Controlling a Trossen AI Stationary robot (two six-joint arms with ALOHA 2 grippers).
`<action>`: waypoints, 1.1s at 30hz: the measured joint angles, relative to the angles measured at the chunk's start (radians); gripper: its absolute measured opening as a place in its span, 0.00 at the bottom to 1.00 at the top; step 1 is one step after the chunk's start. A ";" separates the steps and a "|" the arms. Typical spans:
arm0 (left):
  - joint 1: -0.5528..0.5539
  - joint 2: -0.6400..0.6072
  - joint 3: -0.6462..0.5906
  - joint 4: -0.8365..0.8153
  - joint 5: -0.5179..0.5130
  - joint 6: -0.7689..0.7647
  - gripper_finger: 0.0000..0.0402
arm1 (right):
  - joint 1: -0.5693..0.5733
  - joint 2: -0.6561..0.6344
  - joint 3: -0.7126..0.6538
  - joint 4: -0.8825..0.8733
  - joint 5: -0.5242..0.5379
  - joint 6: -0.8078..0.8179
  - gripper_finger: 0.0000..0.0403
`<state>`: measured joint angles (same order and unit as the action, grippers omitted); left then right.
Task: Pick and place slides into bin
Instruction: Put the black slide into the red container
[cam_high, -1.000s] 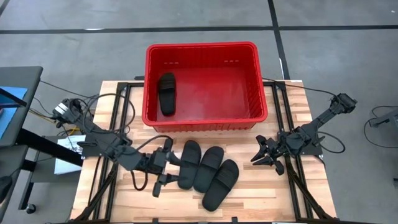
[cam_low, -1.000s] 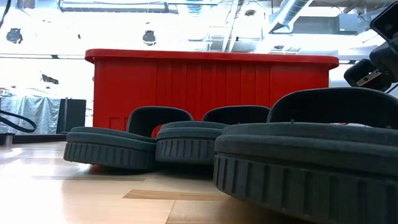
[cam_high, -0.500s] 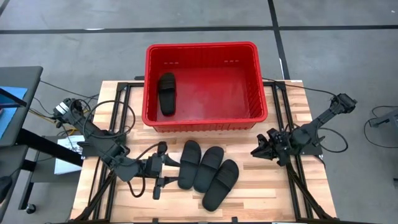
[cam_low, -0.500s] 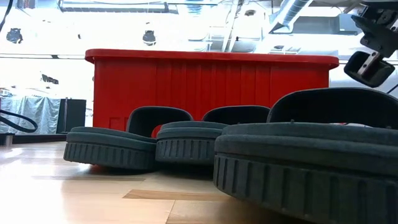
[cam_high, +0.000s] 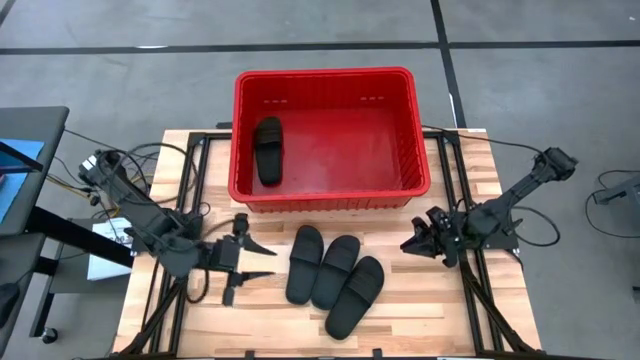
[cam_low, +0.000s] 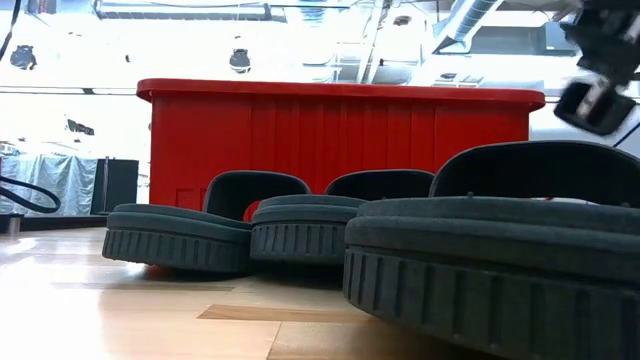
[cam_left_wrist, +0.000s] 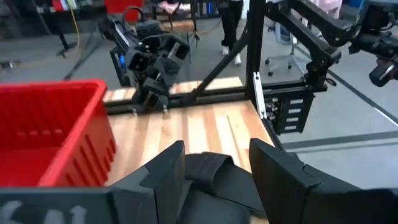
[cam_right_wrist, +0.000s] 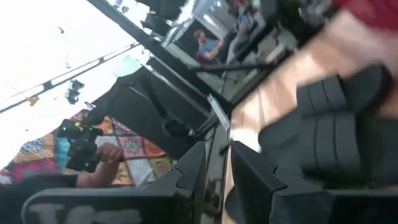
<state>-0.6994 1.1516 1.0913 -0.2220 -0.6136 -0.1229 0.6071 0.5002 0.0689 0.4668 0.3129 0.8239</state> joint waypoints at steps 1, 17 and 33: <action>0.005 -0.029 -0.027 0.015 0.000 0.018 0.43 | 0.000 0.015 0.018 0.002 0.012 -0.039 0.17; 0.084 -0.701 -0.689 0.447 0.269 0.006 0.43 | 0.004 0.411 0.399 -0.189 0.142 -0.152 0.17; 0.085 -0.825 -0.717 0.307 0.279 0.010 0.43 | -0.117 0.727 0.573 -0.795 -0.178 0.347 0.17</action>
<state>-0.6147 0.3271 0.3740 0.0846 -0.3347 -0.1129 0.4899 1.2276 0.6419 -0.3278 0.1345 1.1706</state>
